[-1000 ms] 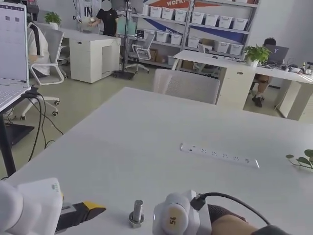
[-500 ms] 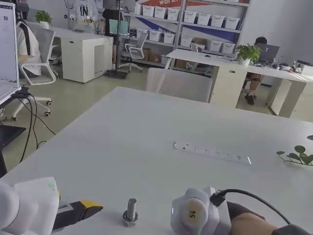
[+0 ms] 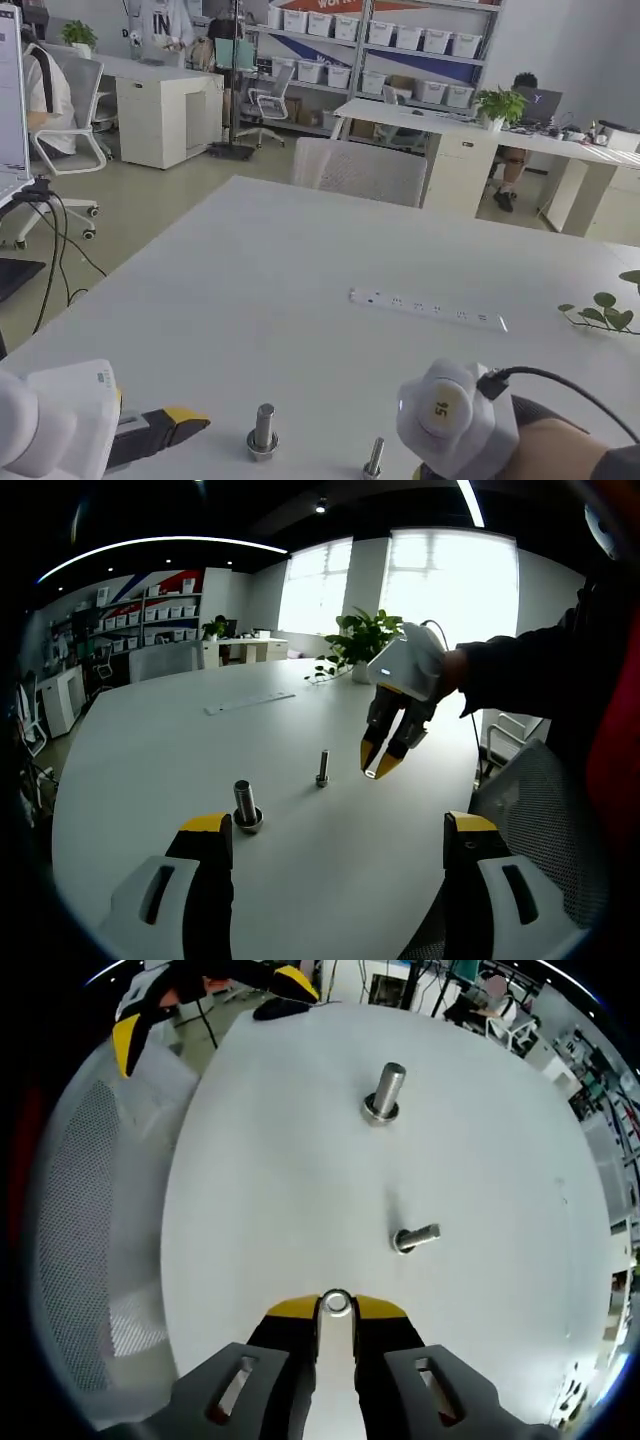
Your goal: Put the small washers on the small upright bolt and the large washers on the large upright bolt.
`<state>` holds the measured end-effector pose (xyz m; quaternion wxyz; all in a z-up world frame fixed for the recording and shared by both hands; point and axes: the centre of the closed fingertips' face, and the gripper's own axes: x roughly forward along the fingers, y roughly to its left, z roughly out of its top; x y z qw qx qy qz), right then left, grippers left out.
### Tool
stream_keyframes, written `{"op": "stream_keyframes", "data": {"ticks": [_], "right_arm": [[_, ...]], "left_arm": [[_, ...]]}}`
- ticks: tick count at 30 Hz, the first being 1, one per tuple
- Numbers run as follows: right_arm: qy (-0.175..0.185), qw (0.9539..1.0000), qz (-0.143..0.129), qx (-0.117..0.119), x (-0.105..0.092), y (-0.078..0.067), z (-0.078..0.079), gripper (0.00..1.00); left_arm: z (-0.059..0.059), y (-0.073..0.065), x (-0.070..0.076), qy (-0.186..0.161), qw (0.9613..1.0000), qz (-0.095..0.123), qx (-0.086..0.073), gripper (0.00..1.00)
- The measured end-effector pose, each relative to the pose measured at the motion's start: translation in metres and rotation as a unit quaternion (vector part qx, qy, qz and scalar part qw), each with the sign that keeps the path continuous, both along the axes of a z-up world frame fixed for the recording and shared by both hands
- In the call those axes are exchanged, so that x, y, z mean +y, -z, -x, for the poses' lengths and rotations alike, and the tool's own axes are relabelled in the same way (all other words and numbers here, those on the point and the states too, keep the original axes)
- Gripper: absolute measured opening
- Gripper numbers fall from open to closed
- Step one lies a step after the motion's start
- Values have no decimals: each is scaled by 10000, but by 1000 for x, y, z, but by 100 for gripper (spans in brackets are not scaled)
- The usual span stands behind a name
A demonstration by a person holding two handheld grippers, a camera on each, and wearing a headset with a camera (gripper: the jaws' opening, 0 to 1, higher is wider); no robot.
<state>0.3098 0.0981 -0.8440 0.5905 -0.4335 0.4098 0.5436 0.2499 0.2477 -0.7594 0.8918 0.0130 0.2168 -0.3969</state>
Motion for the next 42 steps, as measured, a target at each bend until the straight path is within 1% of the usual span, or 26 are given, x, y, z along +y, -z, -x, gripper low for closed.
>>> {"op": "stream_keyframes", "data": {"ticks": [5, 9, 14, 16, 20, 26, 29, 36, 39, 42], "right_arm": [[50, 9999, -28, -99, -1, -9, -11, 13], [46, 9998, -59, -172, 0, -18, -15, 13], [7, 9994, -134, -328, 3, -35, -23, 13], [-2, 9991, -175, -380, 5, -43, -25, 13], [-43, 9982, -227, -555, 8, -60, -32, 13], [-186, 9964, -221, -792, 12, -82, -39, 13], [-235, 9958, -229, -852, 15, -89, -41, 13], [-390, 9945, -178, -953, 23, -98, -46, 13], [-431, 9945, -187, -941, 27, -99, -48, 13], [-477, 9944, -142, -933, 31, -96, -51, 13]], "left_arm": [[0, 0, 0, -12, 10000, -2, 1, 87], [-1, 1, 1, -29, 10000, -4, -1, 87], [-1, 1, 0, -31, 10000, -3, 3, 87], [-1, 1, -1, -25, 10000, 2, 13, 87], [-2, 0, -2, -14, 10000, 0, -5, 87], [-2, -1, -1, -11, 10000, -7, -18, 87], [-2, -1, -1, -3, 10000, -13, -25, 87], [-1, -3, 0, -21, 10000, -1, -46, 87], [-1, -3, 1, -29, 10000, -6, -36, 87], [0, -4, 2, -56, 10000, 0, -41, 87]]}}
